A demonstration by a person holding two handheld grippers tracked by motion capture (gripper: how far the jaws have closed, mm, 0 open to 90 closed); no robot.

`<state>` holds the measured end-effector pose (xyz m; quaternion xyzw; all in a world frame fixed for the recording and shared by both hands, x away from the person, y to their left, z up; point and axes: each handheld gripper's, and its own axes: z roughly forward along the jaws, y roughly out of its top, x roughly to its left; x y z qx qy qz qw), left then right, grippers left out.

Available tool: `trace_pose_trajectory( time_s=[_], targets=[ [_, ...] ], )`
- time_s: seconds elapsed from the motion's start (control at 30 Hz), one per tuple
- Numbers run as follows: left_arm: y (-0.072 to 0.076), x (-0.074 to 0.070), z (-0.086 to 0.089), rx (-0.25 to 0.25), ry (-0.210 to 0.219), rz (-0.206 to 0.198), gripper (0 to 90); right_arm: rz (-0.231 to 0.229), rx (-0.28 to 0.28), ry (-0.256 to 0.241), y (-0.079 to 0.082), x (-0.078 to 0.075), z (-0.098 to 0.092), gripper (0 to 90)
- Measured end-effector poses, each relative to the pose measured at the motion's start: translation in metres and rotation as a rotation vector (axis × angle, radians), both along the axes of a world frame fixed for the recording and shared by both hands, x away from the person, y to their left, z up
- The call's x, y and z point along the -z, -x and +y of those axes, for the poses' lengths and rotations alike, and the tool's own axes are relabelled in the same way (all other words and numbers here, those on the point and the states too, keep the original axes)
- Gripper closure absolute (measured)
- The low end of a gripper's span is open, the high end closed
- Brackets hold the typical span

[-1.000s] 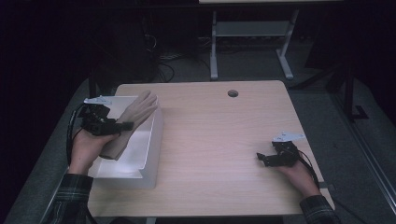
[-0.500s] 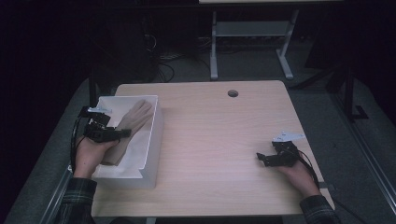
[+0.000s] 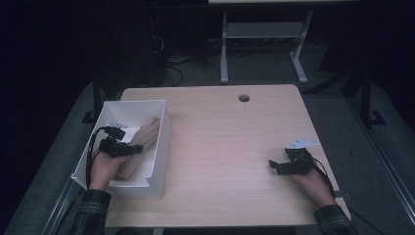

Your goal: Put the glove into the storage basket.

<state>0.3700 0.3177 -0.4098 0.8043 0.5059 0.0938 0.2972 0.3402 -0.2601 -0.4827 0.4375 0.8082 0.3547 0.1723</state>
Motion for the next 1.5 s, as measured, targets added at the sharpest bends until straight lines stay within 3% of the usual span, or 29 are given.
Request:
trace_pose_trajectory(
  time_s=[0.17,0.43,0.53,0.67,0.8,0.9,1.13,1.5],
  targets=[
    [-0.002,0.01,-0.003,0.0,-0.027,0.015,65.7,0.0,0.0,0.0,0.0,0.0,0.0,14.2],
    [-0.004,0.019,-0.003,-0.008,-0.026,0.048,60.9,-0.003,-0.005,0.0,0.0,0.0,0.0,14.2],
    [-0.005,0.022,-0.002,-0.014,-0.021,0.071,54.8,-0.002,-0.006,0.0,0.0,0.0,0.0,14.2],
    [-0.007,0.024,-0.001,-0.028,-0.018,0.082,40.2,-0.003,-0.007,-0.001,0.0,0.0,0.0,14.2],
    [-0.007,0.023,-0.003,-0.036,-0.045,0.045,24.5,-0.002,-0.006,-0.001,0.0,0.0,0.0,14.2],
    [-0.008,0.02,-0.002,-0.033,-0.02,0.025,20.5,-0.002,-0.006,-0.001,0.0,0.0,0.0,14.2],
    [-0.008,0.003,-0.005,-0.018,-0.013,-0.012,18.3,-0.002,-0.005,-0.001,0.0,0.0,0.0,14.2],
    [-0.006,-0.057,-0.022,0.025,0.044,-0.106,18.0,0.003,-0.003,-0.002,0.0,0.0,0.001,14.2]
  ],
)
